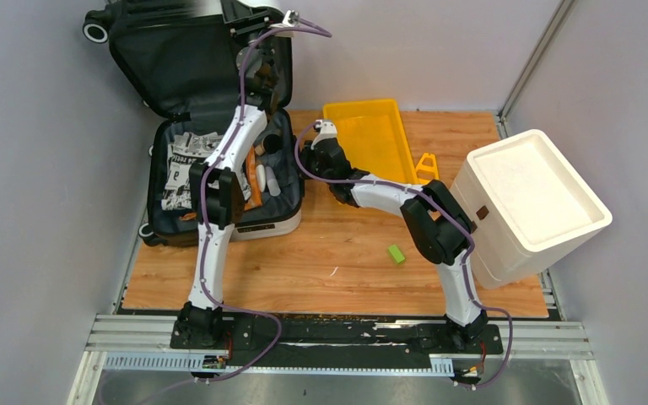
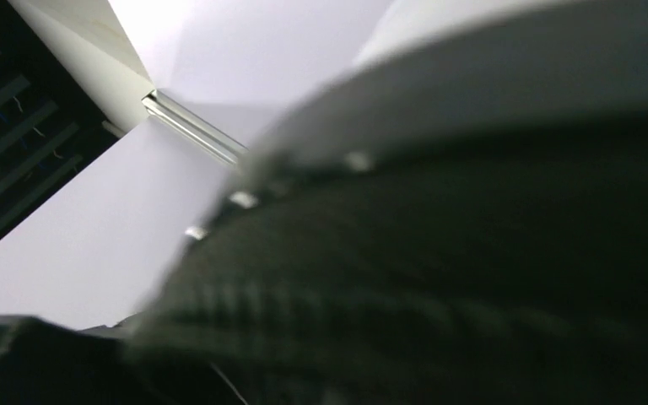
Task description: Open, take out, and arrange the luggage
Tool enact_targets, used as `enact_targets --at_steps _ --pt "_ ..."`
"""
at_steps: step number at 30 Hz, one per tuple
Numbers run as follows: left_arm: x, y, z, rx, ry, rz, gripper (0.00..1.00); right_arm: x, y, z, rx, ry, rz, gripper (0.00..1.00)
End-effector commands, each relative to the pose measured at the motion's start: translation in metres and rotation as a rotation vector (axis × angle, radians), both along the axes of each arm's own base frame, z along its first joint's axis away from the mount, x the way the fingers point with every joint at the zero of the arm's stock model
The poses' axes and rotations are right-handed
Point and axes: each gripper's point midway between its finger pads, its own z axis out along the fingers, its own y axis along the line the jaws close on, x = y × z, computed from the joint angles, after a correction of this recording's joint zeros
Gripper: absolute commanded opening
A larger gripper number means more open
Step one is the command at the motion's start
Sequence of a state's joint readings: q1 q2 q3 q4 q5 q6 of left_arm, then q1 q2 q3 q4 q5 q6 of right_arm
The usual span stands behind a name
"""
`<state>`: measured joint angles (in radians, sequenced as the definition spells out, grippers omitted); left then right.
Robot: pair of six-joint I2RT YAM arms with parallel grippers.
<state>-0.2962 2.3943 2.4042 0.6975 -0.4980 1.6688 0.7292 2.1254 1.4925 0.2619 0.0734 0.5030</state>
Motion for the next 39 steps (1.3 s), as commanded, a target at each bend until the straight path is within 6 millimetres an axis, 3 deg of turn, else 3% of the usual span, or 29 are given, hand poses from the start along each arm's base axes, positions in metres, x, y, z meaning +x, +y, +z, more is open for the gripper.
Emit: enact_targets --at_steps 1,5,7,13,21,23,24,26,29,32,38,39 --pt "0.047 0.001 -0.08 -0.004 0.171 -0.013 0.64 -0.053 0.025 -0.008 -0.043 0.02 0.22 0.0" --pt "0.059 0.003 -0.095 0.01 0.201 -0.051 0.92 -0.057 0.028 -0.011 -0.045 0.027 0.233 0.0" --pt "0.065 0.003 -0.101 0.023 0.218 -0.078 0.99 -0.058 0.029 -0.013 -0.053 0.026 0.237 0.0" --pt "0.071 0.004 -0.102 -0.024 0.199 -0.142 1.0 -0.054 0.028 -0.014 -0.074 0.021 0.234 0.0" --pt "0.066 -0.005 -0.093 -0.141 0.118 -0.261 1.0 -0.051 0.029 -0.022 -0.092 0.037 0.229 0.0" --pt "0.063 -0.004 -0.09 -0.176 0.091 -0.283 0.92 -0.05 0.03 -0.023 -0.096 0.041 0.228 0.0" --pt "0.061 -0.003 -0.087 -0.184 0.076 -0.287 0.81 -0.049 0.03 -0.023 -0.097 0.038 0.226 0.0" --pt "0.057 -0.002 -0.083 -0.195 0.054 -0.287 0.71 -0.046 0.031 -0.019 -0.098 0.027 0.225 0.0" --pt "0.049 0.003 -0.072 -0.247 0.011 -0.297 0.65 -0.032 0.029 -0.002 -0.084 -0.007 0.2 0.0" --pt "0.042 0.007 -0.062 -0.286 -0.006 -0.297 0.6 -0.009 0.024 0.03 -0.053 -0.048 0.17 0.02" --pt "0.036 0.003 -0.057 -0.353 0.048 -0.325 0.52 0.027 0.013 0.106 0.044 -0.203 0.193 0.3" --pt "0.04 -0.001 -0.065 -0.362 0.095 -0.336 0.52 0.033 0.011 0.117 0.056 -0.233 0.199 0.37"
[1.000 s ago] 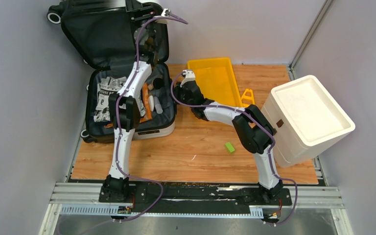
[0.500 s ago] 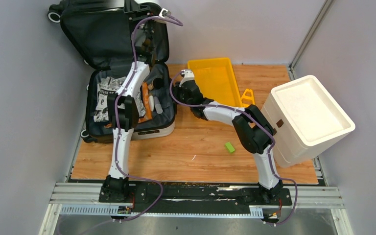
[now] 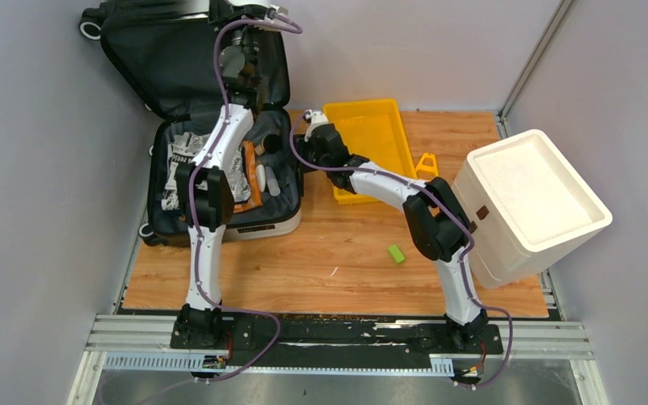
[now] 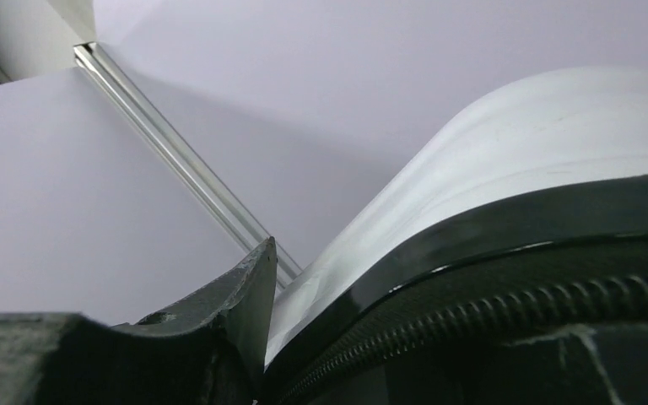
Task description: Open, take out, and arrange the luggage
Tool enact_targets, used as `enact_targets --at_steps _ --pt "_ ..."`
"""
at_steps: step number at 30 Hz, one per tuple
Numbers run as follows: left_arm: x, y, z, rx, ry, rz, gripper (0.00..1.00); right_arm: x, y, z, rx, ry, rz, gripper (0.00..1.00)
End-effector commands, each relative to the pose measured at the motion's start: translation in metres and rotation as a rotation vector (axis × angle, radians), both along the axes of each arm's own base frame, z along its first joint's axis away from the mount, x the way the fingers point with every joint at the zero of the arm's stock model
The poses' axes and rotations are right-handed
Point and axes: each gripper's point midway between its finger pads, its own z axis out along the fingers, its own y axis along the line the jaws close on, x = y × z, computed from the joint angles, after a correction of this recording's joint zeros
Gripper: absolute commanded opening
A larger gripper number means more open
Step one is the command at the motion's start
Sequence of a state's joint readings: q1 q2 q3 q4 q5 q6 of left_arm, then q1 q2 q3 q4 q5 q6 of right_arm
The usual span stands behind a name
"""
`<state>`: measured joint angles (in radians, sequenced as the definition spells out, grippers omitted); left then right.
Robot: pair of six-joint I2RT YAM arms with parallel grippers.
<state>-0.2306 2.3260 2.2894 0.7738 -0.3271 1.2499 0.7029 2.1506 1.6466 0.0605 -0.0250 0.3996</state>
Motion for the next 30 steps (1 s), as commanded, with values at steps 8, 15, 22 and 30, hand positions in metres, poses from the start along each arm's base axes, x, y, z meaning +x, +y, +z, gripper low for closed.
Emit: enact_targets --at_steps 8,15,22,30 --pt "0.03 -0.029 -0.09 -0.155 0.411 -0.15 0.67 0.105 -0.004 0.153 0.218 -0.496 0.063 0.52" --pt "0.011 -0.025 -0.074 -0.257 0.439 -0.183 0.67 0.157 -0.014 0.187 0.226 -0.797 0.05 0.45" --pt "-0.028 -0.052 -0.062 -0.422 0.609 -0.406 0.48 0.149 -0.012 0.206 0.295 -0.973 0.071 0.52" --pt "-0.021 -0.019 -0.039 -0.523 0.528 -0.403 0.23 0.07 0.026 0.151 0.302 -0.63 0.225 0.48"
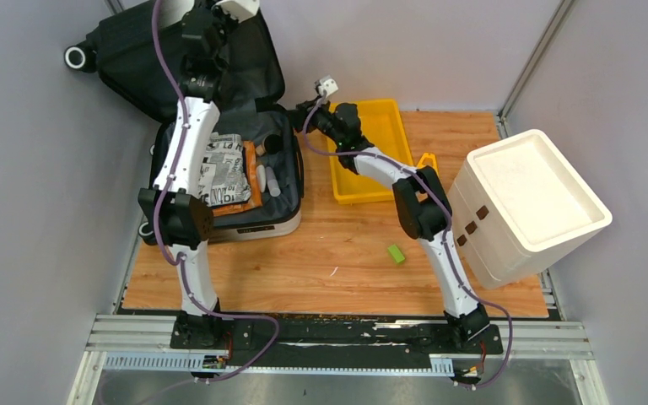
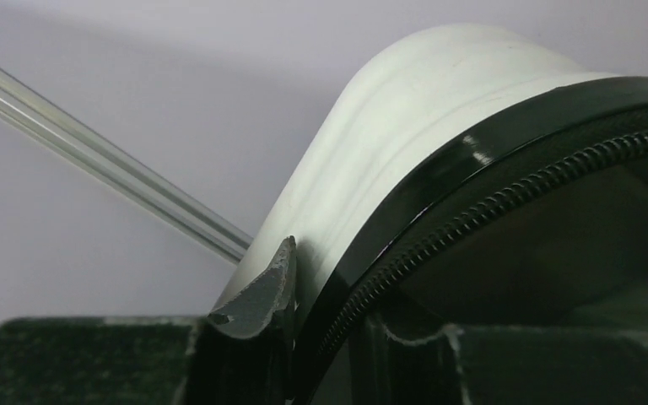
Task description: Open, take out, and arrange the luggage
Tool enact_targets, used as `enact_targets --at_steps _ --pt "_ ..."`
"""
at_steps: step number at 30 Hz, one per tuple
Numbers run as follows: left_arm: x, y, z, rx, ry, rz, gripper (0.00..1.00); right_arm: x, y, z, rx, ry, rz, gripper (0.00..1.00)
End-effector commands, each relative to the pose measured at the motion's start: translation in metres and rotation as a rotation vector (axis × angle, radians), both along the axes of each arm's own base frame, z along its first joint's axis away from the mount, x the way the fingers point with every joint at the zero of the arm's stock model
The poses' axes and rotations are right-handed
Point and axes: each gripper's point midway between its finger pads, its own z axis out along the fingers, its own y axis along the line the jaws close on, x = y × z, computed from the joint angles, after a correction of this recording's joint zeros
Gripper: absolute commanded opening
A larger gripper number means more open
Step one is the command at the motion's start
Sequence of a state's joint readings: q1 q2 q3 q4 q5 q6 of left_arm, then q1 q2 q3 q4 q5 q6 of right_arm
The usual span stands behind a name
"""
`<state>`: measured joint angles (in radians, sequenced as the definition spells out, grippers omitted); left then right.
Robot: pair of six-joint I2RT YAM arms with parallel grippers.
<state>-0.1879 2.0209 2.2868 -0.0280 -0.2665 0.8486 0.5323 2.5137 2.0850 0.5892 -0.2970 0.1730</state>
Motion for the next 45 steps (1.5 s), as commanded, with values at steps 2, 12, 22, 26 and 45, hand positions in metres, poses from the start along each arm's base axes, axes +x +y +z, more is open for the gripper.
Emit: enact_targets --at_steps 2,12,22,26,45 --pt "0.016 -0.037 -0.042 -0.291 0.118 -0.167 0.39 -0.085 0.037 0.038 0.028 0.05 0.157 0.51" --pt "0.016 -0.041 -0.055 -0.144 0.16 -0.225 0.05 -0.131 0.027 -0.043 -0.05 0.675 -0.127 0.48" --pt "0.011 -0.043 -0.049 -0.101 0.156 -0.245 0.0 -0.176 -0.024 -0.042 -0.165 0.66 -0.193 0.58" --pt "0.009 -0.043 -0.053 -0.057 0.165 -0.244 0.0 -0.182 -0.038 -0.066 -0.22 0.739 -0.254 0.57" --pt "-0.011 -0.072 -0.034 -0.091 0.104 -0.367 0.0 -0.258 -0.01 -0.117 -0.327 0.886 0.101 0.0"
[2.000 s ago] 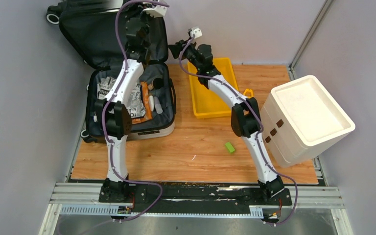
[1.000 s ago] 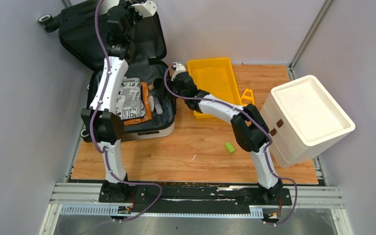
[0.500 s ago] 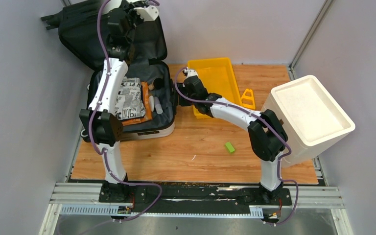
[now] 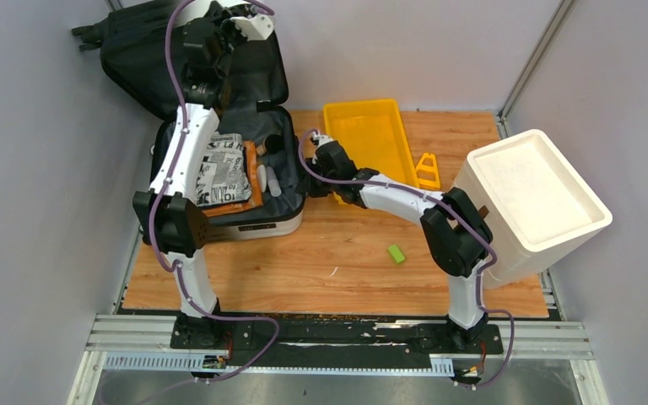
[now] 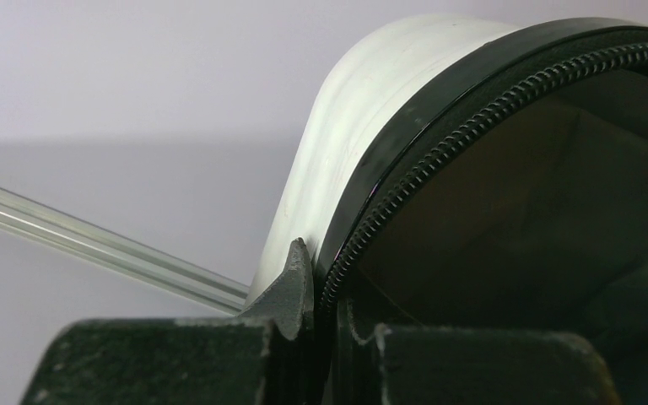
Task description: Open, take out, and arrange the luggage
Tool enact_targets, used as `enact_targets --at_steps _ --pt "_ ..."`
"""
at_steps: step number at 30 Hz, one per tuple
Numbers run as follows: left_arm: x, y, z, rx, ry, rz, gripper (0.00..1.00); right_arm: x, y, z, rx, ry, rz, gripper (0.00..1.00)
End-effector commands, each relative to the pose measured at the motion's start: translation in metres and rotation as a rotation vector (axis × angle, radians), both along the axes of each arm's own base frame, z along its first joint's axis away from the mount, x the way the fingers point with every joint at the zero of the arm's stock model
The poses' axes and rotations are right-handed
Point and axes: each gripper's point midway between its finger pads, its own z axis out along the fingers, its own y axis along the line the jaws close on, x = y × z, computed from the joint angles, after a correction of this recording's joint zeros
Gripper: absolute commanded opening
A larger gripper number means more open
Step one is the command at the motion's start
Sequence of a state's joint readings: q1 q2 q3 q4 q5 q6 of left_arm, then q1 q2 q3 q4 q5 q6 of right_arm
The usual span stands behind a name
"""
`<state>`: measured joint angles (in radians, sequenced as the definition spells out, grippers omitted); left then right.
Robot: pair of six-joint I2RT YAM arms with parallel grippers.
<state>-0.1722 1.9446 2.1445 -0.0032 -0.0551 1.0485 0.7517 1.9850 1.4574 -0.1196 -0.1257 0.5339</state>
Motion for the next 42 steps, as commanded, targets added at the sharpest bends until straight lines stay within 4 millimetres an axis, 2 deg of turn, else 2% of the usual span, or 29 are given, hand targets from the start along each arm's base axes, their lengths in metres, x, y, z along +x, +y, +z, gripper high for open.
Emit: enact_targets --at_steps 1,5,9,13,15,16,17,18,19,20,21,22,23,24,25,26,27,30,31,32,33,35,37,38,39,40,41,42 --pt "-0.006 -0.052 -0.026 -0.332 0.119 -0.204 0.0 -0.044 -0.002 -0.002 0.007 0.027 0.169 0.0" --pt "0.004 -0.046 -0.026 -0.292 0.086 -0.163 0.0 -0.079 -0.009 0.003 0.028 0.038 0.25 0.0" --pt "0.004 -0.045 -0.027 -0.278 0.081 -0.153 0.0 -0.101 -0.013 0.003 0.028 0.017 0.324 0.0" --pt "0.007 -0.042 -0.015 -0.263 0.022 -0.143 0.0 -0.101 -0.011 0.001 -0.009 -0.053 0.354 0.0" --pt "0.017 -0.036 -0.01 -0.249 -0.023 -0.105 0.0 -0.097 -0.001 0.012 0.013 -0.085 0.386 0.0" --pt "0.027 -0.031 -0.02 -0.247 -0.021 -0.074 0.0 -0.096 0.004 0.017 0.027 -0.1 0.399 0.0" --pt "0.03 -0.026 -0.01 -0.246 -0.059 -0.058 0.0 -0.095 0.009 0.023 0.04 -0.117 0.414 0.0" --pt "0.044 -0.022 -0.027 -0.246 -0.04 -0.036 0.02 -0.093 0.014 0.026 0.05 -0.137 0.431 0.0" --pt "0.047 -0.016 -0.02 -0.259 -0.063 -0.028 0.19 -0.089 0.02 0.031 0.059 -0.16 0.444 0.0" --pt "0.057 -0.015 -0.035 -0.263 -0.043 -0.02 0.36 -0.085 0.024 0.034 0.059 -0.178 0.449 0.0" --pt "0.06 -0.012 -0.04 -0.265 -0.025 -0.009 0.74 -0.079 0.028 0.035 0.052 -0.196 0.454 0.0" --pt "0.062 -0.014 -0.049 -0.262 0.004 0.008 0.87 -0.075 0.031 0.039 0.051 -0.212 0.454 0.0" --pt "0.061 -0.015 -0.063 -0.256 0.062 0.027 0.97 -0.071 0.033 0.041 0.047 -0.222 0.453 0.0" --pt "0.053 -0.021 -0.061 -0.265 0.082 0.035 0.98 -0.069 0.034 0.043 0.049 -0.227 0.453 0.0" --pt "0.048 -0.024 -0.079 -0.255 0.156 0.05 0.99 -0.068 0.036 0.044 0.05 -0.232 0.457 0.0" --pt "0.036 -0.034 -0.08 -0.265 0.186 0.035 1.0 -0.068 0.037 0.044 0.052 -0.233 0.461 0.0" --pt "0.028 -0.037 -0.084 -0.274 0.215 0.038 1.0 -0.068 0.037 0.042 0.049 -0.23 0.46 0.0" --pt "-0.009 -0.056 -0.081 -0.376 0.273 -0.04 1.0 -0.066 0.038 0.039 0.057 -0.223 0.444 0.0" --pt "-0.023 -0.06 -0.065 -0.405 0.258 -0.08 1.0 -0.065 0.039 0.038 0.06 -0.224 0.443 0.0" --pt "-0.028 -0.066 -0.075 -0.451 0.291 -0.096 1.0 -0.065 0.039 0.036 0.059 -0.218 0.439 0.0" --pt "-0.037 -0.072 -0.065 -0.476 0.292 -0.137 1.0 -0.064 0.04 0.035 0.059 -0.214 0.435 0.0" --pt "-0.05 -0.088 -0.066 -0.537 0.359 -0.214 1.0 -0.065 0.041 0.035 0.067 -0.206 0.437 0.0" --pt "-0.055 -0.091 -0.057 -0.566 0.37 -0.234 1.0 -0.065 0.042 0.038 0.078 -0.209 0.432 0.0" --pt "-0.055 -0.089 -0.046 -0.566 0.344 -0.234 1.0 -0.065 0.042 0.041 0.086 -0.222 0.429 0.0" --pt "-0.051 -0.081 -0.045 -0.557 0.323 -0.192 1.0 -0.065 0.041 0.041 0.085 -0.226 0.426 0.0" --pt "-0.05 -0.076 -0.033 -0.559 0.291 -0.18 1.0 -0.064 0.039 0.041 0.081 -0.228 0.423 0.0" --pt "-0.042 -0.068 -0.036 -0.567 0.289 -0.151 1.0 -0.064 0.038 0.04 0.078 -0.231 0.422 0.0" --pt "-0.043 -0.062 -0.022 -0.586 0.265 -0.149 1.0 -0.063 0.038 0.041 0.075 -0.236 0.422 0.0"
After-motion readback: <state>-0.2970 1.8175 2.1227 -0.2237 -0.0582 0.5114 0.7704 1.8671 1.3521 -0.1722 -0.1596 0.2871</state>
